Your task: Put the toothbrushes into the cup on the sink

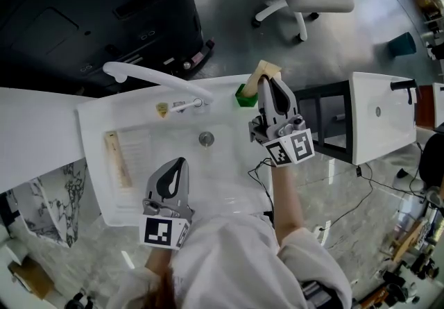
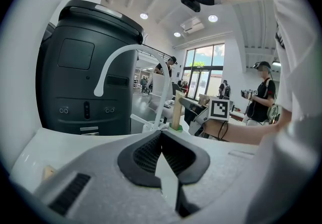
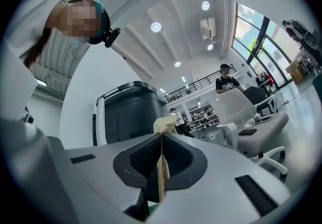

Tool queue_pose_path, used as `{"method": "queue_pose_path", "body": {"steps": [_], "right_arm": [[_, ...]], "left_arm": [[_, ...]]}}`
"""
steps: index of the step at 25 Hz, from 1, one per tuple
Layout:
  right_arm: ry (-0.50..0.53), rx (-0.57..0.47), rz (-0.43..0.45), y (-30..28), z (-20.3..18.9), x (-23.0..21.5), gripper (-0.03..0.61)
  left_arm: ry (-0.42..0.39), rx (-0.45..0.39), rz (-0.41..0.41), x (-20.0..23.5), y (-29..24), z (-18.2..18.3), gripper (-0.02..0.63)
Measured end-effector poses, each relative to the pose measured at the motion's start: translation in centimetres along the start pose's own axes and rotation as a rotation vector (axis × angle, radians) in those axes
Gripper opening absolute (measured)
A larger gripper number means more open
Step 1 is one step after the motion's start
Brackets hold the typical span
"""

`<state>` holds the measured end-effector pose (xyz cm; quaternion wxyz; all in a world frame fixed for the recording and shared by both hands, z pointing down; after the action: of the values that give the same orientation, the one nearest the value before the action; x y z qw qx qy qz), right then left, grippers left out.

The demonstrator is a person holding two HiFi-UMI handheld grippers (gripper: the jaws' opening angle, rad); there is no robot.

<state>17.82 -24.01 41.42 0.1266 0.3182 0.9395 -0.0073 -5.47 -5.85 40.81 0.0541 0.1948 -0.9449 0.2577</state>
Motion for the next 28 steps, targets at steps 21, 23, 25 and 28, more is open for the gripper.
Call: {"method": "queue_pose_path", "body": {"steps": [21, 23, 25, 28], "right_arm": [[0.032, 0.126, -0.032, -0.3, -3.0, -0.6, 0.021], [0.029, 0.131, -0.039, -0.3, -3.0, -0.7, 0.021], [0.031, 0.142, -0.047, -0.4, -3.1, -0.8, 0.023], [0.026, 0.159, -0.048, -0.4, -3.2, -1.0, 0.042]], "left_arm": [[0.002, -0.015, -0.001, -0.1, 0.4, 0.2, 0.012], [0.003, -0.015, 0.001, -0.1, 0.5, 0.2, 0.014], [0.003, -0.017, 0.002, -0.1, 0.6, 0.2, 0.014], [0.004, -0.018, 0.002, -0.1, 0.7, 0.2, 0.012]]}}
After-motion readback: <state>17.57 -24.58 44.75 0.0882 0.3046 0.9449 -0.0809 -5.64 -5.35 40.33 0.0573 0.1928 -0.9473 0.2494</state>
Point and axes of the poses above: the fingertips, and each gripper's own axes: y backward along the fingers, x to its left, z out of its top, the point moved 7 cm from there along y, backward along the fingers, and after that the axes turned 8 degrees about x, right-handed, at the moved point
